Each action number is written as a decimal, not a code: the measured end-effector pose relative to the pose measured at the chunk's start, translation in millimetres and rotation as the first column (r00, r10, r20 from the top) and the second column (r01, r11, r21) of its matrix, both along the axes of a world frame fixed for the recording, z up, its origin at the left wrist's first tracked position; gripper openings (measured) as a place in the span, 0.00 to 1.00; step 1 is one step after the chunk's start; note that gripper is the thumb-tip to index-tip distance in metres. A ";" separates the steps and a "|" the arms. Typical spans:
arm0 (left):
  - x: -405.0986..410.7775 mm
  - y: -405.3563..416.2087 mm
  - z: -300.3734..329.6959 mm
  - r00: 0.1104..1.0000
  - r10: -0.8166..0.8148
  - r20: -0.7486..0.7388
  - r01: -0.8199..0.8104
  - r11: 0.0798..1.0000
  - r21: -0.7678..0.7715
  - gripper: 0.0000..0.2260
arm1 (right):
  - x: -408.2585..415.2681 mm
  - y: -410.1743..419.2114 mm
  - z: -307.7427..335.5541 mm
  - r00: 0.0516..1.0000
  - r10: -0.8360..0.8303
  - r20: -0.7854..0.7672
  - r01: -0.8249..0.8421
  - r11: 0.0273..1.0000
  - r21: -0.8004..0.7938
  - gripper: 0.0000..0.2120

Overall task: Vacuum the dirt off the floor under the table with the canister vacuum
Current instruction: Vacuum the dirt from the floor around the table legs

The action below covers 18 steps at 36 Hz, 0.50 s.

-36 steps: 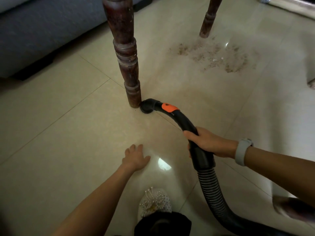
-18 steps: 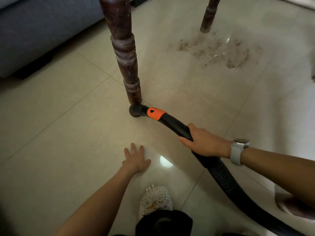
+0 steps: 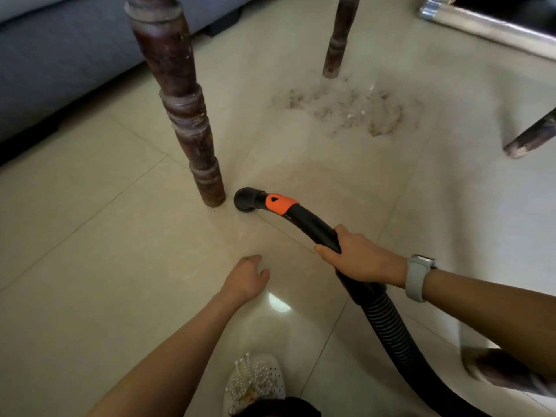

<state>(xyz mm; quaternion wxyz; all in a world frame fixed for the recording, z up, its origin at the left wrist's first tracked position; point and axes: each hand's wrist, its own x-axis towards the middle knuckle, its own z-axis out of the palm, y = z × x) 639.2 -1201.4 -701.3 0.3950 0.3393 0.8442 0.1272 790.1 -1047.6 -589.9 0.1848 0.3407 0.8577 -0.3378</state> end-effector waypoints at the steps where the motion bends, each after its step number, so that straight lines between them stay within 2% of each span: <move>1: 0.6 9.7 7.0 1.000 0.019 0.022 -0.020 1.000 0.025 0.23 | 1.3 3.5 0.5 1.000 -0.009 0.003 0.009 1.000 0.003 0.18; 9: 5.1 82.4 49.7 0.983 0.092 0.162 -0.123 0.973 0.195 0.18 | 13.8 56.2 -6.1 0.948 -0.311 -0.062 0.316 0.945 0.086 0.23; 14: 19.5 111.2 58.0 0.952 0.070 0.297 -0.130 0.974 0.188 0.17 | 6.5 98.1 -16.6 0.874 -0.478 -0.088 0.478 0.878 -0.021 0.24; 18: 38.3 127.3 61.3 0.933 -0.009 0.360 -0.048 0.987 0.150 0.23 | -14.8 126.4 -19.7 0.806 -0.574 -0.146 0.561 0.819 -0.121 0.21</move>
